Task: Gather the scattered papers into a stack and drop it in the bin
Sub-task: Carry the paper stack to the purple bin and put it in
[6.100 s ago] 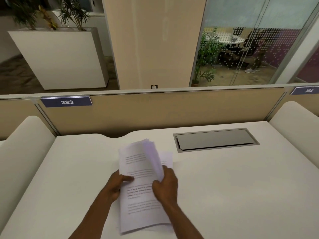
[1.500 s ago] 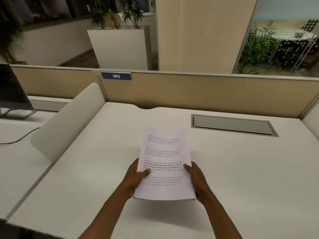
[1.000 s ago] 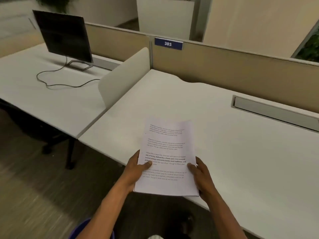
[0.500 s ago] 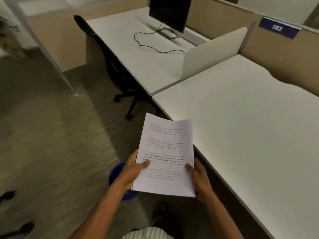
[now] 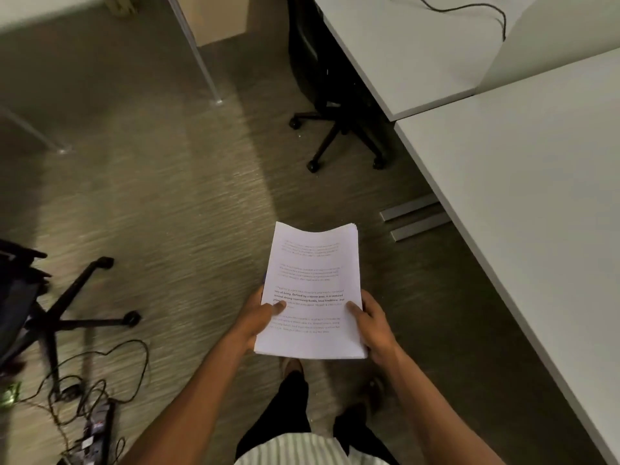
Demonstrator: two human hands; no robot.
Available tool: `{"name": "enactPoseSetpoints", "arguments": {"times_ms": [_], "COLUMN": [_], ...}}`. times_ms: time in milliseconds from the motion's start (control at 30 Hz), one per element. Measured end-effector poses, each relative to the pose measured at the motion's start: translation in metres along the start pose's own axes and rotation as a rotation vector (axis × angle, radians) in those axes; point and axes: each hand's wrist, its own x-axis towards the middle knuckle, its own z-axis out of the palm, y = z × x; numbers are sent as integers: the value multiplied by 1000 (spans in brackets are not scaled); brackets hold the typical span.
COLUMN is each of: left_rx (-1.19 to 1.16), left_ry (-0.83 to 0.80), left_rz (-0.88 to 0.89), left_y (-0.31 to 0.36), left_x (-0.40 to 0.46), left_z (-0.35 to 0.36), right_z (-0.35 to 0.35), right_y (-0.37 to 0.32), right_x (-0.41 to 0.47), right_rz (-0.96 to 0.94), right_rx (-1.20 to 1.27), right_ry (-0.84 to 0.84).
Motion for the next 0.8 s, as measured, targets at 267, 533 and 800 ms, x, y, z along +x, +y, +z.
{"name": "enactPoseSetpoints", "arguments": {"times_ms": [267,533,800], "left_rx": [103,254,347], "left_ry": [19,41,67], "left_rz": [-149,-240,-307], "left_y": [-46,-117,-183], "left_x": [124,265,360], "left_z": [-37,-50,-57], "right_z": [53,87,106], "right_y": [53,133,202], "right_x": [115,245,337], "right_rz": [221,394,466], "right_rx": [-59,-251,-558], "right_ry": [76,153,114]}}
